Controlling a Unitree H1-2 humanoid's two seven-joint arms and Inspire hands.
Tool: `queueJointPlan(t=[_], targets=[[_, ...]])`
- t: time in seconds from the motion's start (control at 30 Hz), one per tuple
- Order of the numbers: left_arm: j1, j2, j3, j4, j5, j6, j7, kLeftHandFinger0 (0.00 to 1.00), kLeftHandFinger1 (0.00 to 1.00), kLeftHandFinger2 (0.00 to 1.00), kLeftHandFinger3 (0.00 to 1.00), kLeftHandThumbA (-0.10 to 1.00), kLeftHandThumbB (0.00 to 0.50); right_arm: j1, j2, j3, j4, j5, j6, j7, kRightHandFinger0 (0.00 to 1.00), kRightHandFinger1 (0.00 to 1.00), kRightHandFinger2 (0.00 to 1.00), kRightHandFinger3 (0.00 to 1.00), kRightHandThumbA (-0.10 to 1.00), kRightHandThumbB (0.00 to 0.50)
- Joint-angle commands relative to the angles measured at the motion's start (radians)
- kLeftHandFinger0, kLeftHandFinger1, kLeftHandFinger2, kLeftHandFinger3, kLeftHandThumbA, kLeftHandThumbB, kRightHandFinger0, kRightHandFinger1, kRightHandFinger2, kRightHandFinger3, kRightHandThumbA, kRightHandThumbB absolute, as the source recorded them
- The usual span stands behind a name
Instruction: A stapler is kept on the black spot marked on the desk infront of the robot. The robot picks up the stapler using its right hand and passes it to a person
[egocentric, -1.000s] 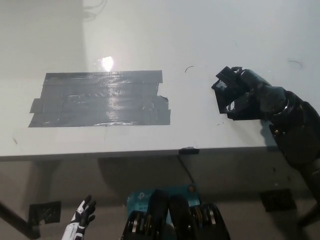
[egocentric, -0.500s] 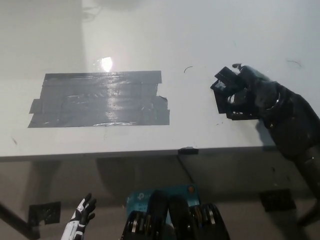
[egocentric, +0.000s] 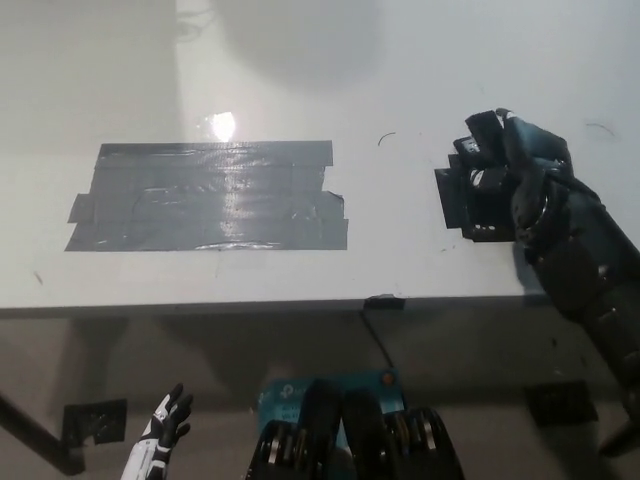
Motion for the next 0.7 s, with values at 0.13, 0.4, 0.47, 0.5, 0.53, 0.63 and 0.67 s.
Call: queueJointPlan(t=[0.13, 0.4, 0.47, 0.5, 0.53, 0.63, 0.67], targets=[[-0.011, 0.015, -0.005, -0.025, -0.001, -0.009, -0.014, 1.0, 1.0, 1.0, 1.0, 1.0, 0.459, 0.049, -0.025, -0.176, -0.217, 0.136, -0.012, 0.021, 0.0, 0.2, 0.35, 0.62, -0.1, 0.163], [-0.016, 0.016, -0.004, -0.023, -0.026, 0.0, -0.028, 0.86, 1.0, 1.0, 1.0, 1.0, 0.464, 0.067, -0.009, -0.387, -0.372, 0.342, 0.045, 0.135, 0.0, 0.48, 0.81, 0.99, -0.1, 0.138], [-0.016, 0.015, -0.002, -0.027, -0.033, 0.013, -0.034, 0.83, 0.99, 0.99, 0.98, 1.0, 0.482, 0.069, 0.004, -0.463, -0.396, 0.417, 0.066, 0.157, 0.0, 0.45, 0.79, 1.0, -0.1, 0.131], [-0.016, 0.014, -0.002, -0.03, -0.037, 0.021, -0.036, 0.82, 0.98, 0.98, 0.98, 1.0, 0.479, 0.07, 0.01, -0.495, -0.401, 0.448, 0.069, 0.168, 0.0, 0.45, 0.79, 1.0, -0.1, 0.131], [-0.017, 0.014, -0.001, -0.034, -0.04, 0.028, -0.039, 0.81, 0.97, 0.98, 0.97, 1.0, 0.488, 0.068, 0.016, -0.527, -0.403, 0.478, 0.069, 0.175, 0.0, 0.47, 0.81, 1.0, -0.1, 0.13], [-0.018, 0.016, -0.003, -0.04, -0.04, 0.036, -0.044, 0.73, 0.9, 0.93, 0.96, 1.0, 0.47, 0.057, 0.042, -0.643, -0.398, 0.599, 0.07, 0.18, 0.0, 0.49, 0.9, 1.0, -0.1, 0.16], [-0.018, 0.015, -0.003, -0.042, -0.04, 0.038, -0.045, 0.73, 0.9, 0.93, 0.96, 1.0, 0.47, 0.055, 0.047, -0.66, -0.398, 0.618, 0.07, 0.181, 0.0, 0.49, 0.9, 1.0, -0.1, 0.16]])
